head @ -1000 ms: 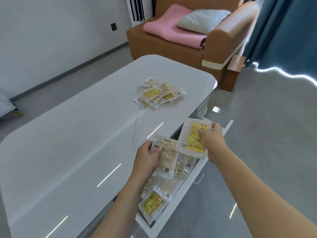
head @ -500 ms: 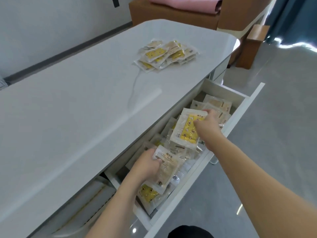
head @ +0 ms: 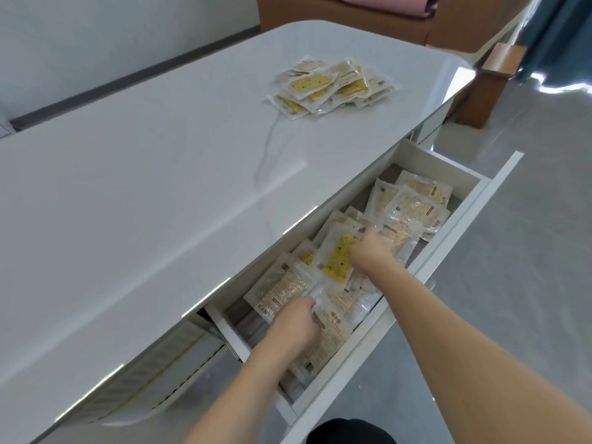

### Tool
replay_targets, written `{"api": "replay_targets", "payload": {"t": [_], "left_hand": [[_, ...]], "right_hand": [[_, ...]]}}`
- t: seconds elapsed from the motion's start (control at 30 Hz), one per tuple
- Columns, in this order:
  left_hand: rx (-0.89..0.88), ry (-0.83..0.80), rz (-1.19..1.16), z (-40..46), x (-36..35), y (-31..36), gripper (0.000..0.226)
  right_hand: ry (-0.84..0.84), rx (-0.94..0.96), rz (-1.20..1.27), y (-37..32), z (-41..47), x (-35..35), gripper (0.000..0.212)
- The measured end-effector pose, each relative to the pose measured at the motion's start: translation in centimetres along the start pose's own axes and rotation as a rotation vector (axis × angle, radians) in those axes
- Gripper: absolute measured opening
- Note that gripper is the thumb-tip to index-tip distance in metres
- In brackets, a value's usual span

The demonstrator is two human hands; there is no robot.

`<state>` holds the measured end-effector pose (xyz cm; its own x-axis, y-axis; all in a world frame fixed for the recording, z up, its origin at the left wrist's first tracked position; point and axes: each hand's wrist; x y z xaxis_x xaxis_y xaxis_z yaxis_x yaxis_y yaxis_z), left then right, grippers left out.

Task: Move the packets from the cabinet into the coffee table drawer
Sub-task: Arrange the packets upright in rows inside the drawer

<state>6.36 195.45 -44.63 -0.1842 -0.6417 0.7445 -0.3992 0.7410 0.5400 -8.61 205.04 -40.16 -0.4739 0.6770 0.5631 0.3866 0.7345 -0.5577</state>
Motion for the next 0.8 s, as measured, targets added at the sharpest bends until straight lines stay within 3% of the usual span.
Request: {"api": "replay_targets", "payload": {"t": [0.07, 0.17, 0.27, 0.37, 0.63, 0.8], "left_hand": [[0.015, -0.027, 0.025, 0.2, 0.2, 0.2, 0.005], [-0.003, -0.042, 0.082, -0.1, 1.8, 1.7, 0.011], [-0.038, 0.11, 0.052, -1.5, 6.9, 6.0, 0.016], [-0.142, 0.265, 0.107, -3.8, 14.3, 12.2, 0.022], [-0.436, 0.499, 0.189, -15.8, 38.6, 29.0, 0.03], [-0.54, 0.654, 0.287, -24.3, 53.0, 36.2, 0.037]], "right_hand": [[0.013, 0.026, -0.23, 0.3, -0.3, -0.4, 0.062], [0.085, 0.173, -0.26, 0.1, -1.9, 0.1, 0.064], [0.114, 0.246, -0.28, -1.8, -5.8, 3.3, 0.06], [0.112, 0.265, -0.251, -5.3, -11.5, 8.9, 0.06], [0.33, 0.484, -0.263, -21.1, -31.7, 27.2, 0.061], [0.356, 0.558, -0.181, -29.9, -44.8, 34.5, 0.06]]}}
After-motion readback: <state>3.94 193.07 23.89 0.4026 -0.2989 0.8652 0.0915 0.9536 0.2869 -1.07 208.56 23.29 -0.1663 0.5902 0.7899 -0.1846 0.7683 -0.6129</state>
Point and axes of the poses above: each hand's wrist, its own z-axis towards the middle knuckle, its own x-axis out of the back of the hand, y = z × x, and after that the axes turned 9 degrees about -x, right-handed
